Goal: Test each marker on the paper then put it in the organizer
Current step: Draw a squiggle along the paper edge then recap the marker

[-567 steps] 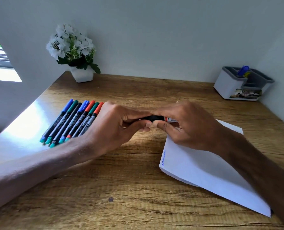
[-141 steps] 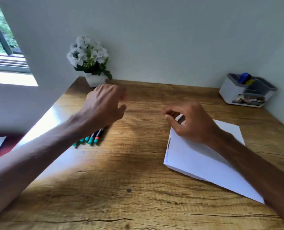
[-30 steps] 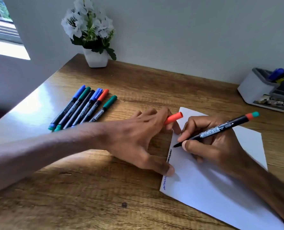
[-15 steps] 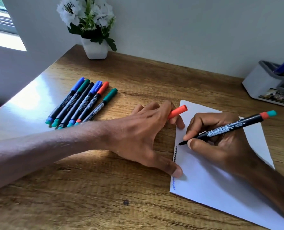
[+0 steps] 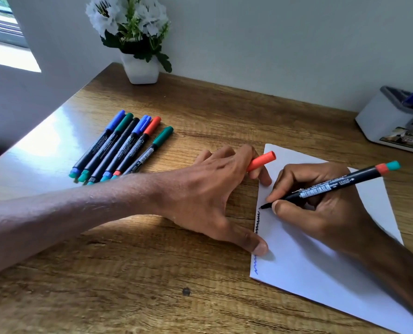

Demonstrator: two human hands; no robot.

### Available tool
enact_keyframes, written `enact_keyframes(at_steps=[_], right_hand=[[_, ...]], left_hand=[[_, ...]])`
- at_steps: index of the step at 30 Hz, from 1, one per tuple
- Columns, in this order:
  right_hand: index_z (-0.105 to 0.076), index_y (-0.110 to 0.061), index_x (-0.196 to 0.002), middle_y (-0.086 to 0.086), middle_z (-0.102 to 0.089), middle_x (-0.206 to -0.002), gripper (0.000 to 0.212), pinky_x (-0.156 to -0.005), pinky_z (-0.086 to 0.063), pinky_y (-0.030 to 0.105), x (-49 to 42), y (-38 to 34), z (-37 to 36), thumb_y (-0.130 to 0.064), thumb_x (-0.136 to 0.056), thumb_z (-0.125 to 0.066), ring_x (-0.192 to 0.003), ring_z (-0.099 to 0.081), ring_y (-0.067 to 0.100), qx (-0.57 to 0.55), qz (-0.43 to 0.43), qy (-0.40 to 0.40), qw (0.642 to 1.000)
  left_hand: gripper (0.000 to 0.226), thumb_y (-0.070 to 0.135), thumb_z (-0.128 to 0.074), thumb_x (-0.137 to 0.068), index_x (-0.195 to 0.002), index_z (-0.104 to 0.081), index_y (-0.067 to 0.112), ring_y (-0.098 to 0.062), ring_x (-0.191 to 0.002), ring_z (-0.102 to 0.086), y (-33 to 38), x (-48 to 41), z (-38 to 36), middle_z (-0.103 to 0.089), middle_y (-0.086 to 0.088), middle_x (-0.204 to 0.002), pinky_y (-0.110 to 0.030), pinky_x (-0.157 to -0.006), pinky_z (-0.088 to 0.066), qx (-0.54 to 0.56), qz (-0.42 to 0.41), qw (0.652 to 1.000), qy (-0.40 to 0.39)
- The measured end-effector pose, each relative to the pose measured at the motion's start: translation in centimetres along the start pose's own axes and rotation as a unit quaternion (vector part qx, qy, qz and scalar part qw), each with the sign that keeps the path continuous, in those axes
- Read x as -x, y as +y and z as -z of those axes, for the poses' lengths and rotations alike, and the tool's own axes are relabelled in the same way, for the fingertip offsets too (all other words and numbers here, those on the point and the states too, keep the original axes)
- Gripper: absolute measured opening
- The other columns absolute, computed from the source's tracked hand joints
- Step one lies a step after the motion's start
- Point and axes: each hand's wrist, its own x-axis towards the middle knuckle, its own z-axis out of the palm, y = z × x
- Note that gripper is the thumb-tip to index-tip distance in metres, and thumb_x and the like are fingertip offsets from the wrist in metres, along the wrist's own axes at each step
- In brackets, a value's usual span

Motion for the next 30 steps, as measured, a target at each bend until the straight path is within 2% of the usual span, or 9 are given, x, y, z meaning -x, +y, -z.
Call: enact_keyframes(at_steps=[6, 11, 13, 16, 20, 23, 30], right_hand=[[-0.073, -0.007, -0.067, 0.007, -0.064, -0.057, 0.008, -0.046, -0.037, 0.019, -0.03, 0.00, 0.00, 0.000, -0.069, -0.072, -0.047, -0.050, 0.016, -0.001, -0.006, 0.003, 1.000], [-0.072, -0.007, -0.068, 0.005, -0.066, -0.058, 0.008, -0.048, -0.037, 0.014, -0.08, -0.05, -0.12, 0.000, -0.070, -0.072, -0.047, -0.050, 0.005, -0.008, -0.011, 0.010, 1.000], [-0.072, -0.008, -0.068, 0.005, -0.066, -0.059, 0.008, -0.048, -0.038, 0.015, -0.08, 0.05, -0.09, 0.000, -0.070, -0.072, -0.047, -0.051, 0.008, -0.005, -0.011, 0.013, 1.000], [-0.072, -0.008, -0.067, 0.009, -0.067, -0.060, 0.008, -0.049, -0.040, 0.019, -0.08, 0.10, -0.10, -0.001, -0.070, -0.071, -0.048, -0.054, 0.020, -0.004, -0.009, 0.024, 1.000], [-0.072, -0.007, -0.067, 0.009, -0.065, -0.058, 0.007, -0.049, -0.038, 0.014, -0.15, 0.09, -0.13, 0.000, -0.070, -0.071, -0.048, -0.049, 0.006, -0.001, -0.012, 0.026, 1.000], [-0.072, -0.007, -0.066, 0.009, -0.064, -0.057, 0.008, -0.050, -0.038, 0.014, -0.19, 0.14, -0.10, 0.001, -0.070, -0.071, -0.048, -0.049, 0.005, 0.001, -0.012, 0.030, 0.999], [-0.071, -0.007, -0.065, 0.010, -0.065, -0.057, 0.010, -0.050, -0.039, 0.014, -0.22, 0.01, -0.18, 0.001, -0.070, -0.070, -0.048, -0.050, 0.007, -0.004, -0.012, 0.042, 0.999]], left_hand=[[0.088, 0.076, -0.078, -0.066, -0.125, -0.032, 0.029, 0.002, -0.113, -0.035, 0.00, 0.00, -0.06, -0.037, 0.032, -0.120, -0.034, -0.107, -0.032, -0.006, -0.001, 1.000, 0.003], [0.088, 0.075, -0.078, -0.066, -0.126, -0.033, 0.028, 0.005, -0.112, -0.034, 0.05, 0.06, 0.04, -0.036, 0.037, -0.116, -0.035, -0.109, -0.034, -0.001, 0.002, 1.000, 0.001], [0.087, 0.076, -0.078, -0.066, -0.125, -0.033, 0.029, 0.006, -0.112, -0.033, 0.07, 0.03, 0.05, -0.034, 0.041, -0.113, -0.035, -0.109, -0.034, 0.000, 0.003, 1.000, 0.000], [0.084, 0.076, -0.077, -0.066, -0.121, -0.032, 0.031, 0.012, -0.117, -0.031, 0.03, 0.10, 0.01, -0.032, 0.045, -0.109, -0.031, -0.106, -0.034, -0.002, 0.003, 1.000, 0.006], [0.083, 0.075, -0.078, -0.067, -0.119, -0.032, 0.030, 0.015, -0.116, -0.030, 0.05, 0.04, 0.02, -0.033, 0.045, -0.110, -0.029, -0.103, -0.031, -0.002, 0.003, 1.000, 0.008], [0.083, 0.075, -0.078, -0.067, -0.120, -0.032, 0.030, 0.013, -0.117, -0.030, 0.06, 0.03, 0.04, -0.033, 0.043, -0.110, -0.030, -0.104, -0.031, -0.002, 0.002, 1.000, 0.008], [0.083, 0.076, -0.077, -0.067, -0.120, -0.030, 0.032, 0.014, -0.116, -0.030, 0.03, -0.02, 0.10, -0.028, 0.050, -0.107, -0.028, -0.100, -0.031, -0.008, 0.003, 1.000, 0.006]])
